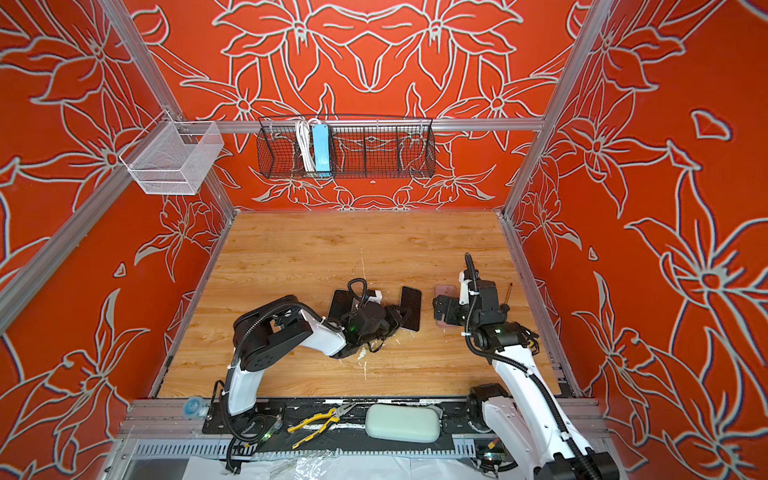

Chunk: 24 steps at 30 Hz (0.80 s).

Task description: Take the phone out of the phone case

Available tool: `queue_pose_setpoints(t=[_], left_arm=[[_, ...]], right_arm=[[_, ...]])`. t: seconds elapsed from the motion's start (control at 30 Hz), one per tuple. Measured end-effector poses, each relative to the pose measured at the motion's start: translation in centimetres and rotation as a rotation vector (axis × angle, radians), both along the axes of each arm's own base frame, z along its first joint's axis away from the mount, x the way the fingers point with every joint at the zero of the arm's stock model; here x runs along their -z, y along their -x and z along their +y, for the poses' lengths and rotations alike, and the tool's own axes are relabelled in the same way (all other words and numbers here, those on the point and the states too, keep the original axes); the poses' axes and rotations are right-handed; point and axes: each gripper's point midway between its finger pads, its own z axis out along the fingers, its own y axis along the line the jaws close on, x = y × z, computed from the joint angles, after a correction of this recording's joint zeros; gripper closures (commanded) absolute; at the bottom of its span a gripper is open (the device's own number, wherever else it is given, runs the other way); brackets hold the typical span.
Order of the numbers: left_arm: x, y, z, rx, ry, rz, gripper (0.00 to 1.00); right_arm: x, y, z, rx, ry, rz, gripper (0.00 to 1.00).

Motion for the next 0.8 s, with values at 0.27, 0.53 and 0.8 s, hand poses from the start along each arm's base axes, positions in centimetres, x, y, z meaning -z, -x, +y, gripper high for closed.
queue_pose_setpoints(t=[0.27, 0.53, 0.8], left_arm=[[-0.3, 0.9, 0.0, 0.022, -0.092, 0.017, 0.49], [-2.5, 1.4, 1.5, 0.014, -0.175, 0.008, 0.36], [-5.7, 2.0, 3.3, 0.007, -0.231, -0.03, 0.19]], right_arm=[[0.5, 0.5, -0.1, 0.001, 0.002, 0.032, 0.02], [-1.1, 0.4, 0.3, -0.009, -0.015, 0.026, 0.02], [-2.0, 0.4, 0.4, -0.014, -0.02, 0.027, 0.02]])
